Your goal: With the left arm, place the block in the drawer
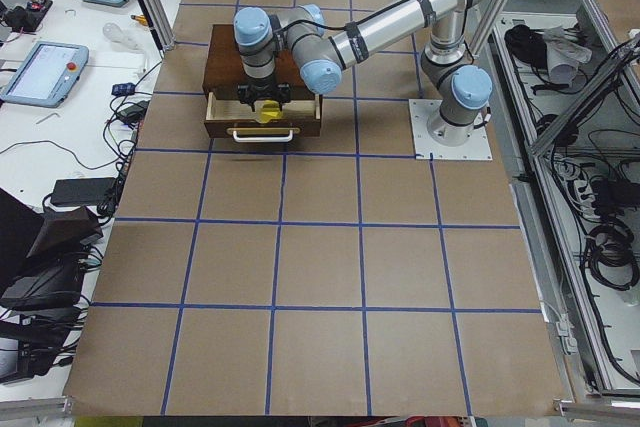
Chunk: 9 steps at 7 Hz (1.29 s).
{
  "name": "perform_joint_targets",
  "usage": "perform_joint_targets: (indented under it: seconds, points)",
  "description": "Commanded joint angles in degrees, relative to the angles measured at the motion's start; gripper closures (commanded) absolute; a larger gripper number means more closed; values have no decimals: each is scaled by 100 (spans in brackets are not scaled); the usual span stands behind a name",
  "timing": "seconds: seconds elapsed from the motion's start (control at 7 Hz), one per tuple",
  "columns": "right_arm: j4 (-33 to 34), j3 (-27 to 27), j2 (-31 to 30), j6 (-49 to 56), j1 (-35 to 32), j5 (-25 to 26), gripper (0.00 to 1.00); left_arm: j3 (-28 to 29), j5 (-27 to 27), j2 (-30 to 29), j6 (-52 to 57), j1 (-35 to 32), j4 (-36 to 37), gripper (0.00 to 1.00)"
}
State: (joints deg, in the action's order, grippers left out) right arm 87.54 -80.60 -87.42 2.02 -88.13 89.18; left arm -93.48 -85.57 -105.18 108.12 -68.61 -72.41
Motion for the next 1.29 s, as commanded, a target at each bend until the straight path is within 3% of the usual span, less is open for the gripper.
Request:
perform_joint_targets:
  seconds: [0.0, 0.29, 0.43, 0.86, 1.14]
  points:
    - [0, 0, -3, 0, -3, 3, 0, 189, 93, 312, -385, -29, -315, 17]
    - [0, 0, 6, 0, 6, 3, 0, 794, 85, 734, -1690, -213, -1455, 17]
    - [0, 0, 6, 0, -2, -6, 0, 866, 41, 866, -2498, -484, -1643, 17]
    - [0, 0, 6, 0, -2, -6, 0, 876, -38, 1087, -5046, -1538, -1653, 14]
    - [0, 0, -3, 0, -2, -6, 0, 876, -47, 1149, -6533, -1751, -1636, 4]
